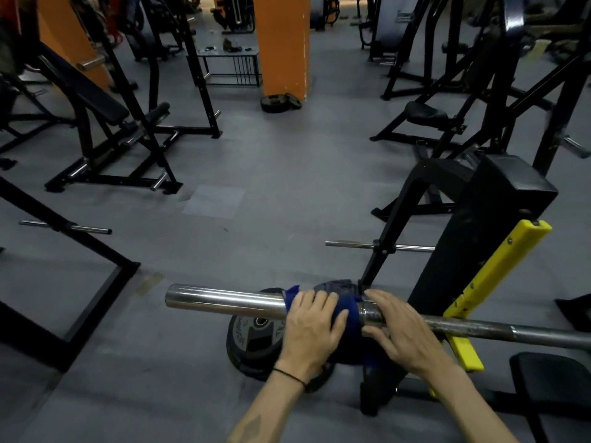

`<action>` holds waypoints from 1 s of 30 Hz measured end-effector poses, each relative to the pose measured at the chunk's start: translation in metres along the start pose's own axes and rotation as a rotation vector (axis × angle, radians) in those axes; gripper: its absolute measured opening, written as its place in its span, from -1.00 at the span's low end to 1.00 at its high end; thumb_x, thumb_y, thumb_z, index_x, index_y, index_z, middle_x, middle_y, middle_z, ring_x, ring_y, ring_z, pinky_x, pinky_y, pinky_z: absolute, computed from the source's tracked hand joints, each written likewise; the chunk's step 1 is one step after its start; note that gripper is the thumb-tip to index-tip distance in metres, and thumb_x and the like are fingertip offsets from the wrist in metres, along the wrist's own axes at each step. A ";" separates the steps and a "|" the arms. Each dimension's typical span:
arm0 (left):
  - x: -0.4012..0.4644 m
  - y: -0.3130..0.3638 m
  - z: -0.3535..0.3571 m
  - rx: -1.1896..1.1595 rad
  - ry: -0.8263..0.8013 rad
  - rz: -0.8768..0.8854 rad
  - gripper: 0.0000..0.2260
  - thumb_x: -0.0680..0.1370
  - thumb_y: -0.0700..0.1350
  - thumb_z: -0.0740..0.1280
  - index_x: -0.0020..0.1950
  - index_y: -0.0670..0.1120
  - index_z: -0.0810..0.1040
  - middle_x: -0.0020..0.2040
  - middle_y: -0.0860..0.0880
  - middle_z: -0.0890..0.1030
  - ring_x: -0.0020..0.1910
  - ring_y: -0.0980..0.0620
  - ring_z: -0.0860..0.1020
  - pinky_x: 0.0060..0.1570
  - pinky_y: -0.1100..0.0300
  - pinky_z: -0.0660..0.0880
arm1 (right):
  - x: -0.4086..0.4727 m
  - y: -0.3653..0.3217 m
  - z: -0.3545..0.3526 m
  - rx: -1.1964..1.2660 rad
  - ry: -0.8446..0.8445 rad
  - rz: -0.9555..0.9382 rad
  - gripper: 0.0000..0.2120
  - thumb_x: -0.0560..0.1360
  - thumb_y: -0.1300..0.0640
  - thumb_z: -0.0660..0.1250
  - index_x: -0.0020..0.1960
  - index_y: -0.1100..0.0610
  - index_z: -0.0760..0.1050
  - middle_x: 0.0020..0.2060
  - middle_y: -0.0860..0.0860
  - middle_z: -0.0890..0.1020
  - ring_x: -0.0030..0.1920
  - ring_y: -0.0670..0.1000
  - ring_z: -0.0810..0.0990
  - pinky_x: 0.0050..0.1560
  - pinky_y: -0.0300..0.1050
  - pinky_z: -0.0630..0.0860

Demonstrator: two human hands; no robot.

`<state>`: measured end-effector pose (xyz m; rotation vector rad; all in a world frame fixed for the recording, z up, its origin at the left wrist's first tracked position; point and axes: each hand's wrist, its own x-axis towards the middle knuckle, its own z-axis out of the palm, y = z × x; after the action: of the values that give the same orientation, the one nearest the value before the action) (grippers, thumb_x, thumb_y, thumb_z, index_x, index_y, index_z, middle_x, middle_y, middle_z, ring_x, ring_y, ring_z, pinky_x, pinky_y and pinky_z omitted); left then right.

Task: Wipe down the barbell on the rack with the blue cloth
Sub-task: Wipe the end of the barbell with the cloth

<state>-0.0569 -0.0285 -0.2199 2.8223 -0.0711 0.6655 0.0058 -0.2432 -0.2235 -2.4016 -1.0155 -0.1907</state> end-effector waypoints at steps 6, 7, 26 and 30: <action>-0.020 -0.121 -0.034 0.139 0.102 -0.074 -0.68 0.65 0.09 0.17 -0.01 -0.11 0.58 -0.14 -0.09 0.57 -0.13 -0.17 0.51 0.01 -0.06 0.43 | -0.003 0.006 -0.006 -0.016 0.019 -0.116 -0.32 0.48 -0.23 0.38 0.45 0.10 0.30 0.38 0.05 0.40 0.33 0.03 0.46 0.35 0.01 0.45; -0.023 -0.139 -0.042 0.168 0.100 -0.102 -0.68 0.64 0.08 0.17 -0.03 -0.12 0.58 -0.15 -0.10 0.57 -0.13 -0.17 0.51 0.03 -0.06 0.43 | -0.003 0.006 -0.004 -0.013 0.030 -0.116 -0.34 0.49 -0.25 0.36 0.43 0.11 0.32 0.37 0.04 0.42 0.31 0.02 0.47 0.35 -0.01 0.44; -0.027 -0.149 -0.051 0.190 0.104 -0.111 -0.65 0.65 0.07 0.15 0.01 -0.16 0.59 -0.11 -0.11 0.59 -0.10 -0.18 0.51 0.07 -0.08 0.43 | -0.005 0.006 -0.007 0.000 -0.005 -0.104 -0.29 0.49 -0.22 0.40 0.50 0.08 0.26 0.43 0.03 0.39 0.36 0.04 0.46 0.34 0.01 0.46; -0.016 -0.128 -0.045 0.174 0.144 -0.311 -0.71 0.62 0.00 0.13 -0.19 -0.10 0.51 -0.23 -0.09 0.54 -0.20 -0.17 0.48 0.03 -0.10 0.40 | -0.005 0.004 -0.004 -0.025 0.035 -0.100 -0.37 0.58 -0.29 0.24 0.47 0.11 0.34 0.38 0.05 0.49 0.36 0.02 0.46 0.41 0.04 0.37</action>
<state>-0.0776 0.1067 -0.2159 2.8444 0.4619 0.8310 0.0054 -0.2508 -0.2236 -2.3629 -1.1239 -0.2812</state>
